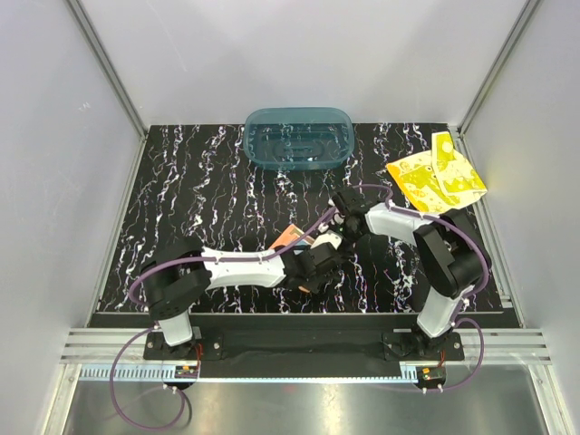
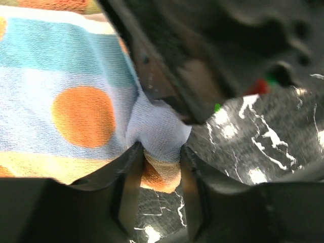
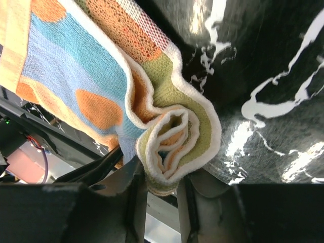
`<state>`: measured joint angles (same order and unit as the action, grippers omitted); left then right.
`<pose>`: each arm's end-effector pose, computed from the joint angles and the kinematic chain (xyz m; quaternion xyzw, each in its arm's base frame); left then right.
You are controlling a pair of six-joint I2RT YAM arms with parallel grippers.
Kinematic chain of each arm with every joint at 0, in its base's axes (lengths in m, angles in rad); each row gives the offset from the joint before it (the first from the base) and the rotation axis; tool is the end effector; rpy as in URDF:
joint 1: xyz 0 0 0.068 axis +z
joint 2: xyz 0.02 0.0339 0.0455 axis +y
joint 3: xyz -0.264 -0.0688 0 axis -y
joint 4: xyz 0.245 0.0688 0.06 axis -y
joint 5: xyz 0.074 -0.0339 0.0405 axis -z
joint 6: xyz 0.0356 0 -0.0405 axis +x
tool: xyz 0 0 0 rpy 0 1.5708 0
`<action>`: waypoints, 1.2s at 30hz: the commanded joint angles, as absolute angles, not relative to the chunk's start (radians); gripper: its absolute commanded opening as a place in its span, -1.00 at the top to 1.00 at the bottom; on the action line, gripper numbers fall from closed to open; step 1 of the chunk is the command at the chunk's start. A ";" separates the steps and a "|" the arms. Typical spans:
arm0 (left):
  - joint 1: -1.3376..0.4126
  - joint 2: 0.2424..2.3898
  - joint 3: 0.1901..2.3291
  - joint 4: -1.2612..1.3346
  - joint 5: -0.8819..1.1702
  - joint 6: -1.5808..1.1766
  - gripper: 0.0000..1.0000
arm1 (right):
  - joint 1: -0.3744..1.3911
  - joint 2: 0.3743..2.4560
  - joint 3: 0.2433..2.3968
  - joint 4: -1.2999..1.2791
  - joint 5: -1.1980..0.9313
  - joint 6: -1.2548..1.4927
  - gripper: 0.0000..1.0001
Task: Roll the towels
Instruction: Roll the towel
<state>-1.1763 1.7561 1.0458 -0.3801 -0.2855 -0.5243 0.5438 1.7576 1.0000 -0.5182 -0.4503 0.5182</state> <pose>0.1413 -0.3133 0.1628 0.2758 0.9216 -0.0858 0.2592 0.2650 0.1784 0.1467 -0.0451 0.9637 0.2630 0.0117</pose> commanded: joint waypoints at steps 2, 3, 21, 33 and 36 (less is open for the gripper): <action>-1.138 1.824 0.976 -0.449 -0.316 -0.586 0.31 | 0.552 1.784 1.064 -0.591 -0.410 0.453 0.30; -1.140 1.827 0.976 -0.451 -0.318 -0.589 0.33 | 0.548 1.786 1.071 -0.604 -0.403 0.449 0.26; -0.999 1.764 0.899 -0.312 -0.022 -0.528 0.88 | 0.387 1.628 1.141 -0.701 -0.422 0.377 -0.37; -0.841 1.646 0.861 -0.158 0.412 -0.613 0.92 | 0.387 1.473 1.000 -0.526 -0.529 0.459 -0.40; -0.799 1.660 0.891 -0.195 0.462 -0.652 0.91 | 0.385 1.465 0.942 -0.479 -0.557 0.472 -0.39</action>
